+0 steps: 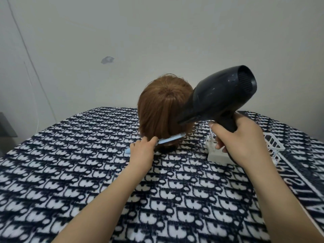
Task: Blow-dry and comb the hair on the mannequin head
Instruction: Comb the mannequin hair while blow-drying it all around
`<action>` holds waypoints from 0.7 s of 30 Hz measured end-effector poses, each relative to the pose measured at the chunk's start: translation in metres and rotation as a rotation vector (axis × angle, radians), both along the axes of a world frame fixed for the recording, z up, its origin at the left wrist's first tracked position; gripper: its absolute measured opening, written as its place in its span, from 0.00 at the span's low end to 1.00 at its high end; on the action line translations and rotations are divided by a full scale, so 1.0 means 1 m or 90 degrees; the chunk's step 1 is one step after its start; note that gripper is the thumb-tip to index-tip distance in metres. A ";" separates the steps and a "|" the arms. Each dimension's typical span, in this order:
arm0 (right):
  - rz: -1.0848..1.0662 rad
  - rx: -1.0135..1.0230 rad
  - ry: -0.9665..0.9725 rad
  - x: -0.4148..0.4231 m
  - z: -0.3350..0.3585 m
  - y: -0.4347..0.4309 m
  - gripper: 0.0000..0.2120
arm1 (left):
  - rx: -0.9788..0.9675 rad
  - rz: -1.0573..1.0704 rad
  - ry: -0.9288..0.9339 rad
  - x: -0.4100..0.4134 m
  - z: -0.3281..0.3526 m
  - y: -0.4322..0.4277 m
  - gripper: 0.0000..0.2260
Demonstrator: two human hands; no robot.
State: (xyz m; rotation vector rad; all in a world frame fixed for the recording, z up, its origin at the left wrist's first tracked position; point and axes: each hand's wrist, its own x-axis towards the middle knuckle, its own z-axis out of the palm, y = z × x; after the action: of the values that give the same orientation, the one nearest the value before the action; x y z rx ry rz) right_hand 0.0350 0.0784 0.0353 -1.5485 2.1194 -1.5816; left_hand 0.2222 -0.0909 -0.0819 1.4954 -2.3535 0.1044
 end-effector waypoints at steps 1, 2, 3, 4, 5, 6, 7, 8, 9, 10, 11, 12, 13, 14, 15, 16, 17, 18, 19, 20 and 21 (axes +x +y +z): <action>0.003 0.015 0.004 0.000 -0.002 -0.001 0.07 | 0.005 0.002 -0.017 -0.001 0.000 0.000 0.22; 0.006 0.028 0.006 0.000 -0.004 -0.001 0.06 | 0.010 0.004 -0.033 -0.001 -0.001 0.001 0.21; 0.010 0.040 0.006 0.000 -0.007 -0.002 0.06 | 0.017 0.006 -0.042 -0.001 -0.001 0.001 0.21; 0.014 0.049 0.003 -0.001 -0.010 -0.003 0.06 | 0.022 0.008 -0.048 -0.001 -0.002 0.001 0.22; 0.018 0.055 0.000 0.000 -0.012 -0.003 0.06 | 0.022 0.008 -0.059 -0.001 -0.002 0.001 0.22; 0.022 0.060 -0.004 0.000 -0.014 -0.004 0.06 | 0.019 0.005 -0.073 -0.001 -0.003 0.002 0.22; 0.025 0.062 -0.005 0.000 -0.016 -0.005 0.06 | 0.016 0.001 -0.087 -0.001 -0.005 0.004 0.23; 0.026 0.065 -0.004 -0.001 -0.017 -0.005 0.05 | 0.016 -0.003 -0.095 -0.001 -0.006 0.005 0.23; 0.027 0.066 -0.003 -0.001 -0.018 -0.006 0.05 | 0.014 -0.007 -0.098 -0.001 -0.008 0.007 0.24; 0.027 0.064 -0.004 -0.001 -0.018 -0.006 0.06 | 0.012 -0.009 -0.102 0.000 -0.008 0.007 0.24; 0.025 0.061 -0.007 -0.002 -0.019 -0.007 0.06 | 0.008 -0.010 -0.110 0.000 -0.008 0.008 0.25; 0.022 0.058 -0.009 -0.002 -0.020 -0.007 0.06 | 0.004 -0.011 -0.125 0.001 -0.008 0.008 0.25; 0.019 0.055 -0.011 -0.003 -0.020 -0.007 0.06 | 0.000 -0.017 -0.149 0.001 -0.009 0.009 0.25; 0.016 0.053 -0.012 -0.004 -0.021 -0.008 0.06 | -0.002 -0.027 -0.180 0.002 -0.010 0.011 0.25; 0.014 0.051 -0.016 -0.004 -0.022 -0.008 0.06 | 0.003 -0.036 -0.207 0.002 -0.012 0.013 0.24; 0.013 0.050 -0.022 -0.005 -0.023 -0.008 0.07 | 0.019 -0.041 -0.221 0.003 -0.015 0.015 0.25; 0.012 0.050 -0.028 -0.006 -0.024 -0.008 0.07 | 0.039 -0.041 -0.220 0.003 -0.018 0.018 0.26; 0.012 0.049 -0.034 -0.007 -0.024 -0.008 0.06 | 0.056 -0.040 -0.210 0.004 -0.020 0.020 0.27; 0.012 0.048 -0.040 -0.009 -0.025 -0.008 0.06 | 0.063 -0.041 -0.192 0.005 -0.021 0.023 0.27; 0.013 0.047 -0.044 -0.011 -0.026 -0.008 0.06 | 0.059 -0.043 -0.173 0.006 -0.021 0.026 0.27; 0.013 0.047 -0.046 -0.012 -0.027 -0.008 0.07 | 0.043 -0.047 -0.154 0.007 -0.020 0.028 0.27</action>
State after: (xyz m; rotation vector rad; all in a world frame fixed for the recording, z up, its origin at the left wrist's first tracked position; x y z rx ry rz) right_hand 0.0229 0.0708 0.0088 -1.4628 2.0918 -1.5109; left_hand 0.2287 -0.0624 -0.1022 1.4985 -2.6232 0.2003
